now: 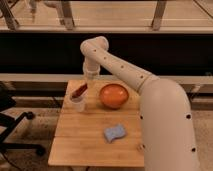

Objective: Place the pepper in the ceramic cup

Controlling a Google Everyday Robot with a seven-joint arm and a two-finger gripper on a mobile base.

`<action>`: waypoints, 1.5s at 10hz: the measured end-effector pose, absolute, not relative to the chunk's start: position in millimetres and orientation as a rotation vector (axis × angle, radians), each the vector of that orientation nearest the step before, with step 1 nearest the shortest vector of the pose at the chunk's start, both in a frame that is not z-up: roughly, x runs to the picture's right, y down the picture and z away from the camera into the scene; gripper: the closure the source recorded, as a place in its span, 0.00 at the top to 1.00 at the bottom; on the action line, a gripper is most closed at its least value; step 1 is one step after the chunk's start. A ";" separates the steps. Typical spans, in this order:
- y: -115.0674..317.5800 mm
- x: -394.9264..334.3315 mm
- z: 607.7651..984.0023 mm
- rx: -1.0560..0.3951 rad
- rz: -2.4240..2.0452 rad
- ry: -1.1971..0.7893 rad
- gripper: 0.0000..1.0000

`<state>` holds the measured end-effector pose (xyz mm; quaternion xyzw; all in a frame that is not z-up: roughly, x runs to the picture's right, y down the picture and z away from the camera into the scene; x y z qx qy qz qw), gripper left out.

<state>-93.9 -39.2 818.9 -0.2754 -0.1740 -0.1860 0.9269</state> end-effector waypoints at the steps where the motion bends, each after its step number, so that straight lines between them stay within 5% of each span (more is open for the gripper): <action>1: -39.6 -94.0 819.3 -0.564 -0.382 -0.355 0.05; 15: -39.9 -94.9 827.1 -0.553 -0.392 -0.328 0.05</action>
